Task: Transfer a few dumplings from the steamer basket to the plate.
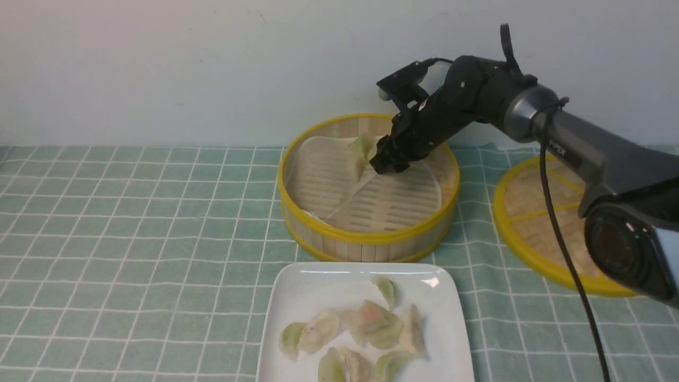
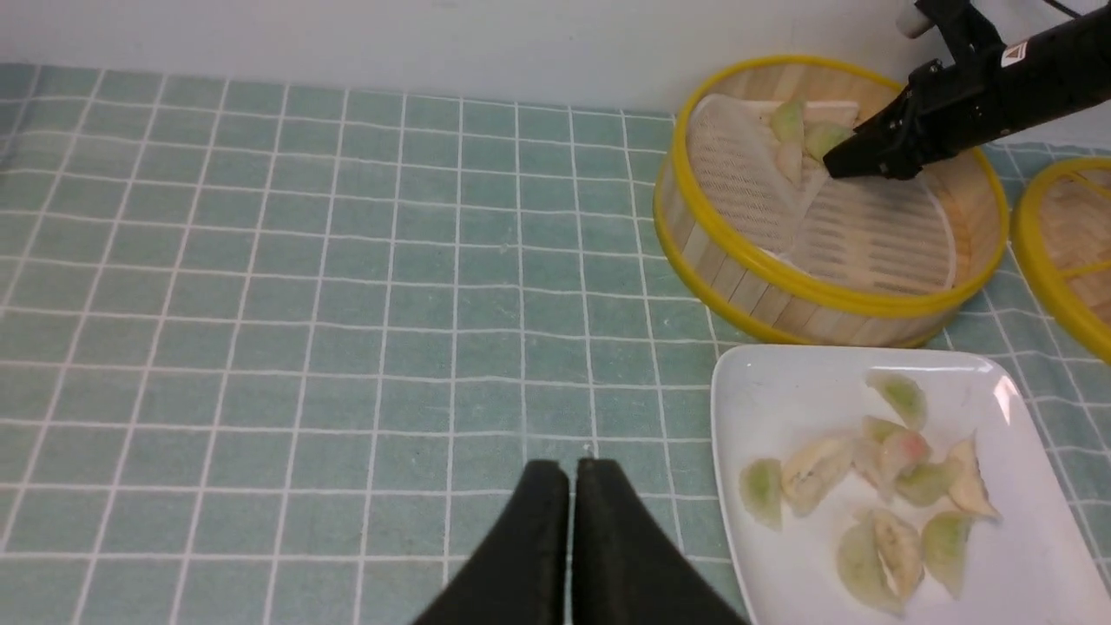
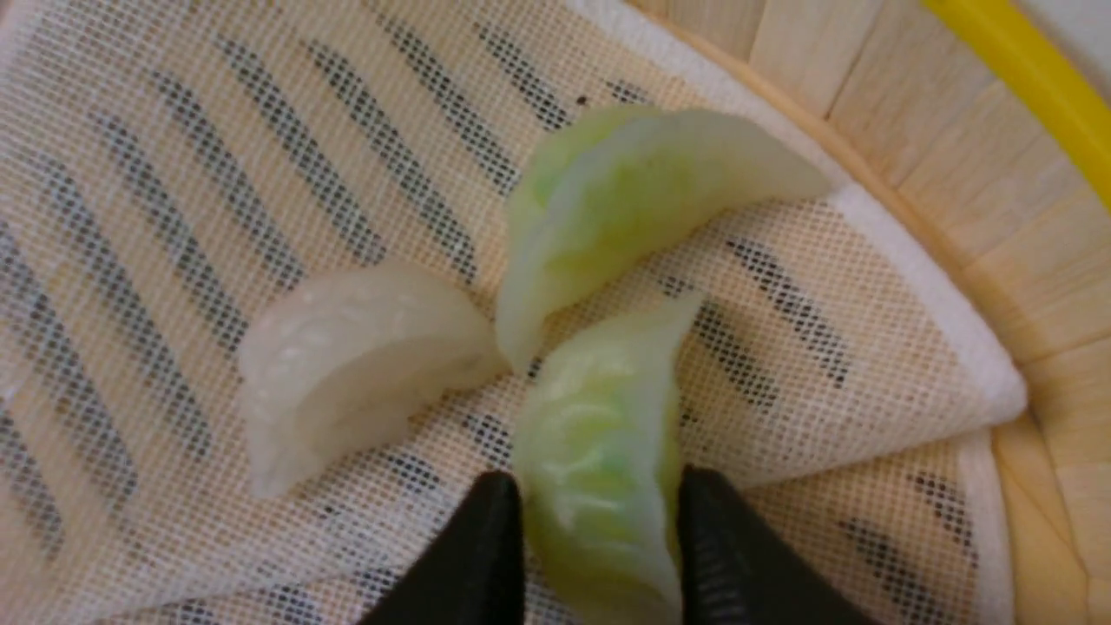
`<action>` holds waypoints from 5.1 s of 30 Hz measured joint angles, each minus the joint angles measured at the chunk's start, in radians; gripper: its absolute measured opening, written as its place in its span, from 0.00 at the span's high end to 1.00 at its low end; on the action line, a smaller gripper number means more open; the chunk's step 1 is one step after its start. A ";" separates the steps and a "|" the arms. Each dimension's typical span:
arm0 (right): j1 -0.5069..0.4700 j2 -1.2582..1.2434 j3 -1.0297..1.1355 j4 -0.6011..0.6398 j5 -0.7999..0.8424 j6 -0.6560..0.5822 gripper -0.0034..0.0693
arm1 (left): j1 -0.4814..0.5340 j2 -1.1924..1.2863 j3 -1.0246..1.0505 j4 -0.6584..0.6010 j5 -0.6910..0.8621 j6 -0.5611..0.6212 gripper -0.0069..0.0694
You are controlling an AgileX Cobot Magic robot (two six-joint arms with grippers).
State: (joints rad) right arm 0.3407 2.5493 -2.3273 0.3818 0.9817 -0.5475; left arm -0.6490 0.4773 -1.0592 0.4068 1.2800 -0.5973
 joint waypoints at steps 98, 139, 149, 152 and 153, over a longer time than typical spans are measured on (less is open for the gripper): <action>0.246 -2.555 1.729 -0.576 -0.315 1.006 0.97 | 0.000 0.307 0.141 -0.048 -0.541 0.133 0.92; 0.247 -2.555 1.732 -0.573 -0.312 1.008 0.97 | 0.006 0.240 0.179 -0.104 -0.613 0.235 0.92; 0.247 -2.555 1.733 -0.573 -0.312 1.008 0.97 | 0.331 -0.152 0.637 -0.326 -0.855 0.439 0.92; 0.247 -2.555 1.733 -0.573 -0.312 1.008 0.97 | 0.471 -0.332 0.883 -0.363 -0.941 0.499 0.92; 0.247 -2.555 1.733 -0.573 -0.312 1.008 0.97 | 0.476 -0.350 0.895 -0.363 -0.943 0.499 0.92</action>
State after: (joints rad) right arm 0.5878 -0.0061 -0.5946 -0.1914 0.6697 0.4609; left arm -0.1728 0.1273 -0.1646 0.0438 0.3371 -0.0987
